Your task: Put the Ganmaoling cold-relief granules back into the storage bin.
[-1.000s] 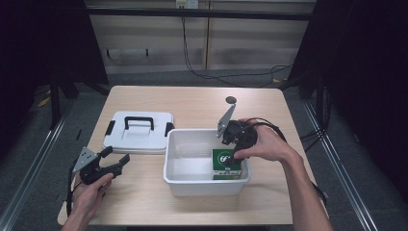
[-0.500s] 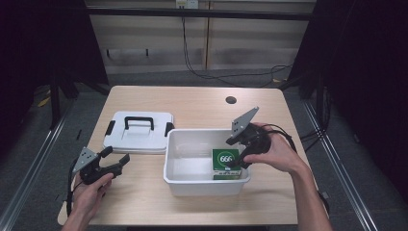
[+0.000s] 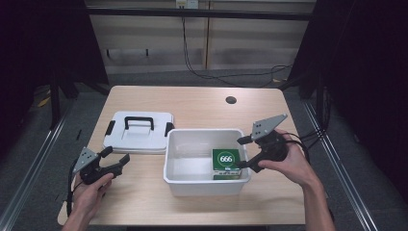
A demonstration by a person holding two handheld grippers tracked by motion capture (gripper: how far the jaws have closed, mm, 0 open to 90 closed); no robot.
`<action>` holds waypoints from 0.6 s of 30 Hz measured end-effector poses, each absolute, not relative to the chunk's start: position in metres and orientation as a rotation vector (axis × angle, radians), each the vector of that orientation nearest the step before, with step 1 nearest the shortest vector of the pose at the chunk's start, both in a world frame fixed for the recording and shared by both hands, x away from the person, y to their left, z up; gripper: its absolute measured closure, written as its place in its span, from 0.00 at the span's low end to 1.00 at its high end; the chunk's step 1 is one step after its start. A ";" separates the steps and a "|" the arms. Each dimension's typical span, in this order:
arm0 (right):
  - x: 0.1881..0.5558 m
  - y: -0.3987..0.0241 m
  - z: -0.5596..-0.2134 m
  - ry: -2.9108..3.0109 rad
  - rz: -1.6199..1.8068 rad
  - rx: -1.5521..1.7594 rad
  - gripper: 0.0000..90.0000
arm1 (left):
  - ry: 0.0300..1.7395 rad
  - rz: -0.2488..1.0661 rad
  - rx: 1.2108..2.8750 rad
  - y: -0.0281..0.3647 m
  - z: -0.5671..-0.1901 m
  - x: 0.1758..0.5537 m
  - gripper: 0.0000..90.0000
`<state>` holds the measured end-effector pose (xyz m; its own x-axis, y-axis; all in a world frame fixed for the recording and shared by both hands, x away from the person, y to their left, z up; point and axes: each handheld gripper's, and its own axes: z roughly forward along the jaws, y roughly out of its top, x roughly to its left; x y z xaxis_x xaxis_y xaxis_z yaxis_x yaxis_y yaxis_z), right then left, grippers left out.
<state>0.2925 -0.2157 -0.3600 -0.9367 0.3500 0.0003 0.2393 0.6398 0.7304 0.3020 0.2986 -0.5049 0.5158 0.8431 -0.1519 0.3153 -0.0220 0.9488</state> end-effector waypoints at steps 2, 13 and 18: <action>0.289 -0.220 -0.359 2.686 1.187 0.508 0.25 | 1.020 0.566 1.591 0.299 -0.505 0.302 0.21; 0.272 -0.242 -0.359 2.534 1.280 0.598 0.23 | 1.018 0.567 1.592 0.299 -0.505 0.302 0.21; 0.264 -0.253 -0.362 2.472 1.280 0.661 0.22 | 1.020 0.564 1.593 0.299 -0.505 0.302 0.21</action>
